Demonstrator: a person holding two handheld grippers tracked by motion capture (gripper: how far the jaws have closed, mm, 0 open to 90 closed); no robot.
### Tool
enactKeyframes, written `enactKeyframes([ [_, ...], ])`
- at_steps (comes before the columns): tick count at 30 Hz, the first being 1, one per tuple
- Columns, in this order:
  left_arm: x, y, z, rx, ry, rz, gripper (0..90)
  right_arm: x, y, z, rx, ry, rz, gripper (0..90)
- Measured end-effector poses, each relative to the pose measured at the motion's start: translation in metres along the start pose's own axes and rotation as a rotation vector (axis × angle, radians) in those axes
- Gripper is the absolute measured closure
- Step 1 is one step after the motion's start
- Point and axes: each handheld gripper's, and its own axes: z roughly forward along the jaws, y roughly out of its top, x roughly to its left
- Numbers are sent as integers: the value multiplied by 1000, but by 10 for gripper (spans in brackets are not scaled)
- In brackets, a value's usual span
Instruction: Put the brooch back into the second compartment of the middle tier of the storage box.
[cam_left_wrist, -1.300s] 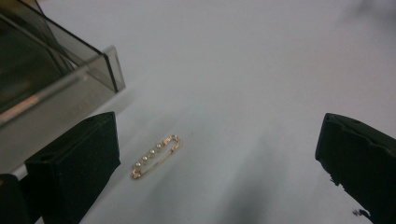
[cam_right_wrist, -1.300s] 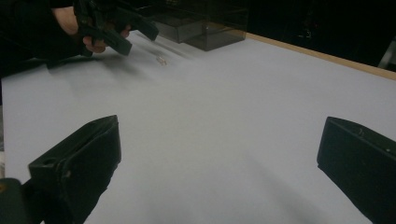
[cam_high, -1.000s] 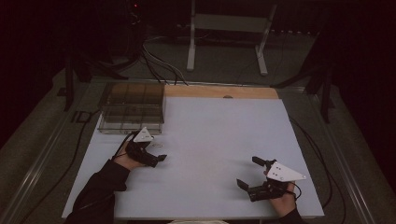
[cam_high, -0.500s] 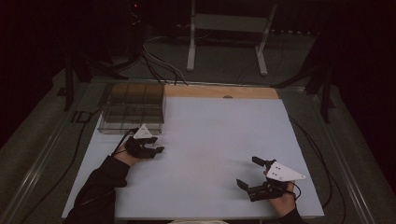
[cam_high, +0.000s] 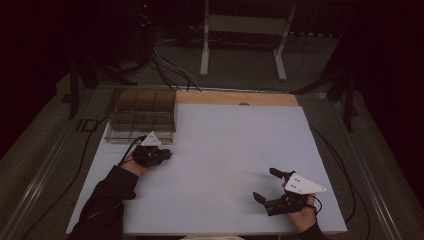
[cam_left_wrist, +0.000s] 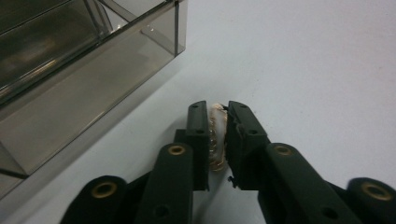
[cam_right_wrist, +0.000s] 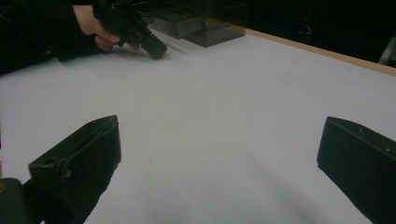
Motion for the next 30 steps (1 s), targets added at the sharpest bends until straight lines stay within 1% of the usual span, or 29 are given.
enactKeyframes([
  [2,0,0,0,5,-1,-5,853,0,0,0,2,1,2,0],
  [3,-1,1,0,7,4,0,861,0,0,0,3,1,3,0],
  [6,-2,1,0,11,11,-3,862,0,0,1,4,1,2,0],
  [12,-7,1,0,12,34,6,868,0,0,0,4,1,2,0],
  [16,-9,3,0,12,40,7,875,0,0,0,4,1,0,0],
  [20,-11,4,-1,10,37,4,876,0,0,0,5,-1,1,0],
  [21,-12,5,-2,4,44,7,876,0,0,0,4,-1,2,0],
  [25,-14,6,-5,-3,47,8,876,0,0,0,3,0,2,0],
  [30,-20,8,-10,-3,37,14,876,0,0,-1,1,-1,1,0],
])
